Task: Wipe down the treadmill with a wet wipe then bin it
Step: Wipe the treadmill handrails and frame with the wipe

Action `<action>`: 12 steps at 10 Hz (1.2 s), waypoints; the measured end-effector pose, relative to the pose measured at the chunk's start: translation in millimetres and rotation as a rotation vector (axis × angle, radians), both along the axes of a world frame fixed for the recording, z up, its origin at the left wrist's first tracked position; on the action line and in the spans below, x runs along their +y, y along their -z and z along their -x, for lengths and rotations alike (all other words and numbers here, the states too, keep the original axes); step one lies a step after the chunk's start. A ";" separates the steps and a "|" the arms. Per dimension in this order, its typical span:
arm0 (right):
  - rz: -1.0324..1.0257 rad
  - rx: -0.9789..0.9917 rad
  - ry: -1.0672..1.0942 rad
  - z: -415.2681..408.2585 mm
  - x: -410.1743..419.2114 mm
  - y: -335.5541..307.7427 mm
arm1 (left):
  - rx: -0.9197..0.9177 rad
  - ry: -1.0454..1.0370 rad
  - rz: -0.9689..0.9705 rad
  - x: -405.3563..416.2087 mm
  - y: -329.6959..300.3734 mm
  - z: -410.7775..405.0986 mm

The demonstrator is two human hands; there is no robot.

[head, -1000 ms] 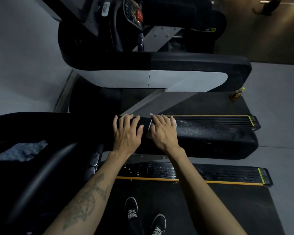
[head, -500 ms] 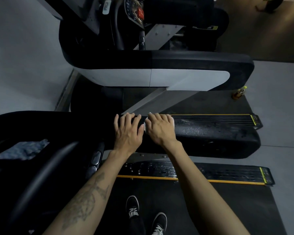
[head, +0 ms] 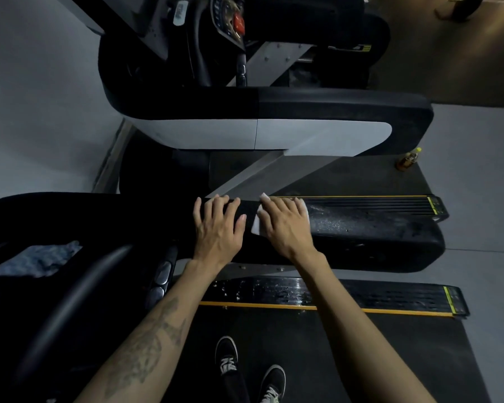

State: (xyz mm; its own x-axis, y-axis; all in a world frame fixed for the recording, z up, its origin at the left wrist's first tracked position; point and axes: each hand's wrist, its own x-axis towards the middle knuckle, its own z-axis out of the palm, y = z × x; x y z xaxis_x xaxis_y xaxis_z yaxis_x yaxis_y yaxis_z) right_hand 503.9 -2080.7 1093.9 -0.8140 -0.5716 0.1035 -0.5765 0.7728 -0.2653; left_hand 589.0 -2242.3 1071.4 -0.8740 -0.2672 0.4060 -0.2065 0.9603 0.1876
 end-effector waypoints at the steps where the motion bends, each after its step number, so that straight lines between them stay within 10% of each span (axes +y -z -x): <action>1: 0.151 -0.019 -0.087 0.3 32.8 2.5 | 0.001 0.004 -0.005 0.4 -0.2 0.0; 3: 0.003 0.001 0.217 14.3 9.1 7.8 | -0.007 -0.010 -0.006 1.9 0.4 0.7; 10: 0.059 0.027 -0.004 -7.2 43.4 4.9 | -0.026 -0.007 0.019 1.4 0.0 -0.6; 12: 0.064 -0.024 0.266 -11.1 29.6 9.3 | -0.027 -0.004 0.017 1.3 0.1 -0.1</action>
